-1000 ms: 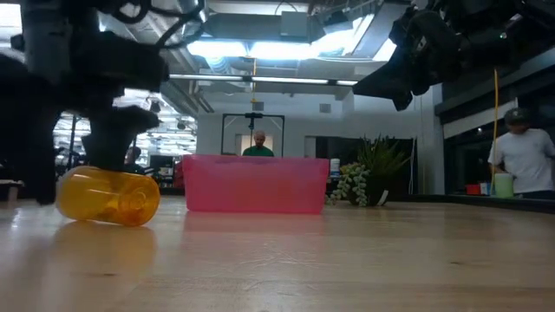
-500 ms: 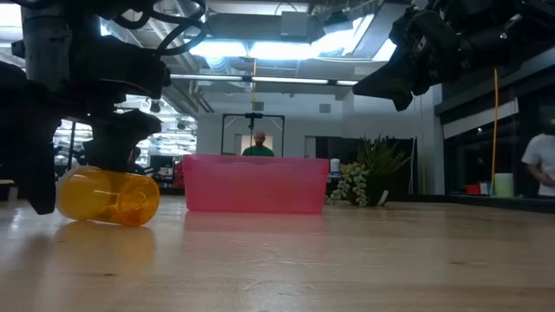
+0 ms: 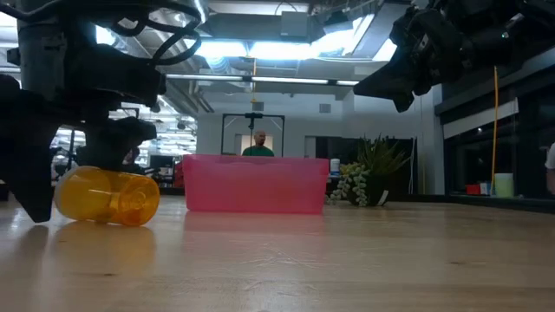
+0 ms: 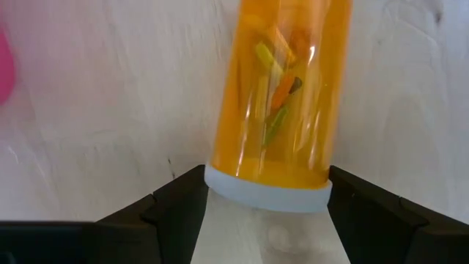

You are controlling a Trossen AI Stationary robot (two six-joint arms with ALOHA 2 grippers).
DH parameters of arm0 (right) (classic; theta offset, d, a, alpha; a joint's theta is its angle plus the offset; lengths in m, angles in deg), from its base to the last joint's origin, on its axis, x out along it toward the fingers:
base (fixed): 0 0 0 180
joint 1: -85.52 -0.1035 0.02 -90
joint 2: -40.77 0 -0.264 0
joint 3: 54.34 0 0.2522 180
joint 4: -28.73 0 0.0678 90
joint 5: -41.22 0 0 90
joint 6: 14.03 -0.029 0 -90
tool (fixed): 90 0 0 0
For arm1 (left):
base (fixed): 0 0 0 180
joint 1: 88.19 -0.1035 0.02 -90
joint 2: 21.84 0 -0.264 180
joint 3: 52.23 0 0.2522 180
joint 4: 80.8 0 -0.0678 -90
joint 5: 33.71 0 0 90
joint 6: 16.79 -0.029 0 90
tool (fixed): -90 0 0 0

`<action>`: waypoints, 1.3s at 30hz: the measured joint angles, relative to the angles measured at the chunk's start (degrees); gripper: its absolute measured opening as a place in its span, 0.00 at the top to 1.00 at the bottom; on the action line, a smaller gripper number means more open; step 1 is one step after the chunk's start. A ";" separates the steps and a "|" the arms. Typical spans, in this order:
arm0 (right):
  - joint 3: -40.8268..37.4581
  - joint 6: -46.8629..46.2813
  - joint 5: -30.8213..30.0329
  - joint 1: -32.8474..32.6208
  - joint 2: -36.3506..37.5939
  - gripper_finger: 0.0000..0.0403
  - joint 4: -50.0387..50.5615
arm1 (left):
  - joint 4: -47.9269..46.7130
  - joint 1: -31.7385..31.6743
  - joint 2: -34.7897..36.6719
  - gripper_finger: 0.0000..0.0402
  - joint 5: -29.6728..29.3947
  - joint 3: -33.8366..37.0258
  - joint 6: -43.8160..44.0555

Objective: Pick and place pill bottles into a basket
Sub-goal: Put the orange pill bottle into the red bin

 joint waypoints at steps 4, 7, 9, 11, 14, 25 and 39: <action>0.00 0.07 0.00 -0.74 0.00 0.95 0.02 | 0.46 0.00 0.00 0.35 0.07 0.14 -0.02; 0.00 0.04 0.02 -0.79 0.00 0.95 0.01 | 0.97 0.00 0.00 0.35 0.07 0.14 -0.02; 0.00 0.04 0.00 -0.76 0.00 0.95 0.01 | 1.30 0.00 0.00 0.35 0.05 0.14 -0.02; 0.00 0.02 0.00 -0.76 0.00 0.95 0.02 | 1.73 0.00 0.00 0.35 0.05 0.14 0.00; 0.00 0.02 0.02 -0.76 0.00 0.95 0.03 | 1.81 0.00 0.00 0.36 0.03 0.14 -0.02; 0.00 0.00 0.02 -0.76 0.00 0.95 0.96 | 1.22 0.00 0.02 0.47 0.07 0.14 0.00; 0.00 -0.01 0.00 -0.74 0.00 0.95 0.95 | -7.35 -0.04 0.04 0.47 1.15 -3.50 0.16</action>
